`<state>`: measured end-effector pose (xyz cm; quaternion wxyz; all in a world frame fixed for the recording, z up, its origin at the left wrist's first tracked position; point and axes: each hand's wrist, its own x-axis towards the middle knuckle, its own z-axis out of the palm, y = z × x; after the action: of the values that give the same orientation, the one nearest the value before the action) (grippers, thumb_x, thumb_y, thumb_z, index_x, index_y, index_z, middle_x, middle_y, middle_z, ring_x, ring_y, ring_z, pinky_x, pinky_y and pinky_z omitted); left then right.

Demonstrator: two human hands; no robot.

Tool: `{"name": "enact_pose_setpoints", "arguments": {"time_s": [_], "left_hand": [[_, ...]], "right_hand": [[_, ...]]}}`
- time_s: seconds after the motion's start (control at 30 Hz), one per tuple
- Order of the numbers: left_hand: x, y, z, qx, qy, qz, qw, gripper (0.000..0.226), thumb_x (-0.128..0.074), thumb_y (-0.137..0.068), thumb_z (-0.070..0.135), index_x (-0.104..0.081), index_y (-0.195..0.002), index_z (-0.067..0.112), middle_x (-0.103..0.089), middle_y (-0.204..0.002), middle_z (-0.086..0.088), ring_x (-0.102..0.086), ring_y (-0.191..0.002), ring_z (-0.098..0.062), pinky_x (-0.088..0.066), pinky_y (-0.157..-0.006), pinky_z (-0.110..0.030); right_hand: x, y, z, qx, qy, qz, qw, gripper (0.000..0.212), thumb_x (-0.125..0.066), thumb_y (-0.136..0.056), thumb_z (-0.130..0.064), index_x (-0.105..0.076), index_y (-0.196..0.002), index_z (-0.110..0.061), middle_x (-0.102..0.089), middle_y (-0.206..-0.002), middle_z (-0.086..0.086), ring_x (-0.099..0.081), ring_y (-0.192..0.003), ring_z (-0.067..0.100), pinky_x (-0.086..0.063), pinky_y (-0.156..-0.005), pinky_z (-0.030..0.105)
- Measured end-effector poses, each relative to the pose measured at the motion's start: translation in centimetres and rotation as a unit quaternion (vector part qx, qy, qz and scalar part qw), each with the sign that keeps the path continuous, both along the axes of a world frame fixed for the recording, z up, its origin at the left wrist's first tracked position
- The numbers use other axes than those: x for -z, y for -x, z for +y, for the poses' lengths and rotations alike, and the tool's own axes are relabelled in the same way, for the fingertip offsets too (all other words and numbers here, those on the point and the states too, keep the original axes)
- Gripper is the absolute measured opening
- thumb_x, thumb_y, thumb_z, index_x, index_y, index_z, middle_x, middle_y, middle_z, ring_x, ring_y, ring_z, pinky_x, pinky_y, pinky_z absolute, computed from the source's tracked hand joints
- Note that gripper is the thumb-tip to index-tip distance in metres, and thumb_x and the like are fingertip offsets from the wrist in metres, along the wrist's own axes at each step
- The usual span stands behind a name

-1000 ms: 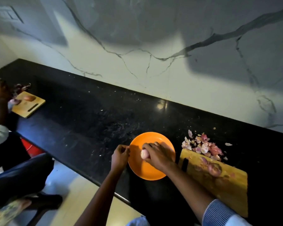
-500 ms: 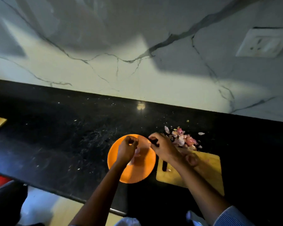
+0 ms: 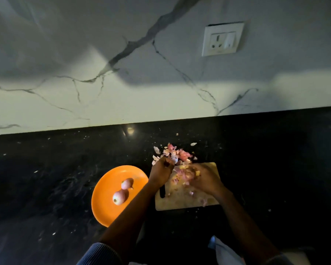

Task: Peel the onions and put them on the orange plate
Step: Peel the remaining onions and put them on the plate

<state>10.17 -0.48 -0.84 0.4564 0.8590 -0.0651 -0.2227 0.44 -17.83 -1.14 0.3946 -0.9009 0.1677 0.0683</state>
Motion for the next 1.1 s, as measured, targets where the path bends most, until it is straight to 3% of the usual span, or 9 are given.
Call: {"name": "enact_pose_setpoints", "arguments": {"time_s": [0.1,0.27,0.4,0.5,0.6,0.67,0.77,0.93,1.1], "left_hand": [[0.6,0.2,-0.4,0.008,-0.009,0.012,1.0,0.007,-0.061,-0.097,0.028,-0.064,-0.092,0.024,-0.072,-0.103,-0.004,-0.07,-0.094,-0.023,-0.055,-0.091,-0.041],[0.6,0.0,0.9,-0.02,0.032,0.027,0.999,0.01,-0.063,-0.096,0.025,-0.07,-0.1,0.019,-0.073,-0.101,0.001,-0.07,-0.091,-0.017,-0.055,-0.092,-0.046],[-1.9,-0.9,2.0,0.012,0.056,0.017,0.998,0.026,-0.068,-0.086,0.054,-0.071,-0.104,0.034,-0.073,-0.107,0.01,-0.067,-0.103,-0.009,-0.052,-0.097,-0.039],[-3.9,-2.1,1.9,0.055,0.059,0.007,0.997,0.035,-0.069,-0.09,0.048,-0.067,-0.12,0.03,-0.072,-0.109,0.004,-0.069,-0.097,-0.01,-0.054,-0.086,-0.029],[-5.3,-3.1,1.8,0.055,0.098,-0.006,0.994,0.029,-0.07,-0.092,0.038,-0.069,-0.117,0.022,-0.074,-0.105,-0.005,-0.071,-0.092,-0.014,-0.055,-0.082,-0.03],[-5.7,-3.3,1.9,0.017,0.167,0.032,0.985,0.026,-0.065,-0.097,0.033,-0.071,-0.113,0.013,-0.074,-0.105,-0.016,-0.07,-0.089,-0.021,-0.054,-0.082,-0.035],[-5.9,-3.5,2.2,-0.053,0.265,0.125,0.955,0.04,-0.056,-0.1,0.039,-0.069,-0.116,0.005,-0.072,-0.107,-0.024,-0.068,-0.086,-0.024,-0.054,-0.079,-0.035],[-6.6,-2.9,2.0,-0.046,0.271,0.148,0.95,0.045,-0.045,-0.104,0.046,-0.068,-0.12,0.011,-0.074,-0.101,-0.014,-0.067,-0.073,-0.01,-0.051,-0.066,-0.025],[-6.7,-2.6,1.7,-0.083,0.292,0.165,0.939,0.049,-0.04,-0.105,0.049,-0.069,-0.119,0.013,-0.072,-0.099,-0.016,-0.063,-0.072,-0.013,-0.05,-0.073,-0.032]], "right_hand": [[0.0,0.3,0.9,0.002,0.005,-0.035,0.999,0.049,-0.083,-0.074,-0.012,-0.07,-0.121,-0.018,-0.071,-0.118,0.0,-0.063,-0.111,0.016,-0.046,-0.093,0.023],[0.1,-0.8,1.3,0.005,-0.016,-0.061,0.998,0.047,-0.083,-0.078,-0.018,-0.066,-0.12,-0.029,-0.069,-0.113,-0.008,-0.066,-0.104,0.014,-0.055,-0.089,0.034],[-1.7,-3.0,1.7,0.0,-0.022,-0.098,0.995,0.056,-0.086,-0.077,-0.02,-0.062,-0.125,-0.036,-0.058,-0.114,-0.008,-0.065,-0.096,0.008,-0.058,-0.082,0.029],[-3.8,-4.5,2.5,-0.036,-0.029,-0.148,0.988,0.058,-0.086,-0.077,-0.02,-0.063,-0.129,-0.032,-0.055,-0.117,-0.008,-0.063,-0.098,0.005,-0.056,-0.084,0.024],[-5.5,-5.7,3.1,-0.055,-0.048,-0.178,0.981,0.061,-0.086,-0.077,-0.016,-0.062,-0.131,-0.03,-0.057,-0.12,-0.008,-0.063,-0.101,0.003,-0.056,-0.084,0.019],[-6.2,-6.3,3.2,-0.047,-0.093,-0.193,0.976,0.059,-0.085,-0.078,-0.012,-0.061,-0.131,-0.027,-0.061,-0.119,-0.009,-0.064,-0.102,0.002,-0.055,-0.083,0.015],[-6.9,-6.6,3.1,-0.006,-0.148,-0.206,0.967,0.049,-0.083,-0.08,-0.009,-0.065,-0.124,-0.021,-0.066,-0.108,-0.017,-0.065,-0.096,-0.007,-0.052,-0.081,0.01],[-7.0,-6.6,3.0,0.023,-0.178,-0.224,0.958,0.024,-0.081,-0.083,-0.014,-0.074,-0.103,-0.025,-0.075,-0.098,-0.013,-0.068,-0.093,-0.003,-0.053,-0.083,0.015],[-6.6,-6.1,3.1,0.009,-0.189,-0.222,0.956,0.029,-0.082,-0.082,-0.022,-0.074,-0.108,-0.03,-0.075,-0.102,-0.013,-0.07,-0.095,0.004,-0.055,-0.085,0.021]]}}
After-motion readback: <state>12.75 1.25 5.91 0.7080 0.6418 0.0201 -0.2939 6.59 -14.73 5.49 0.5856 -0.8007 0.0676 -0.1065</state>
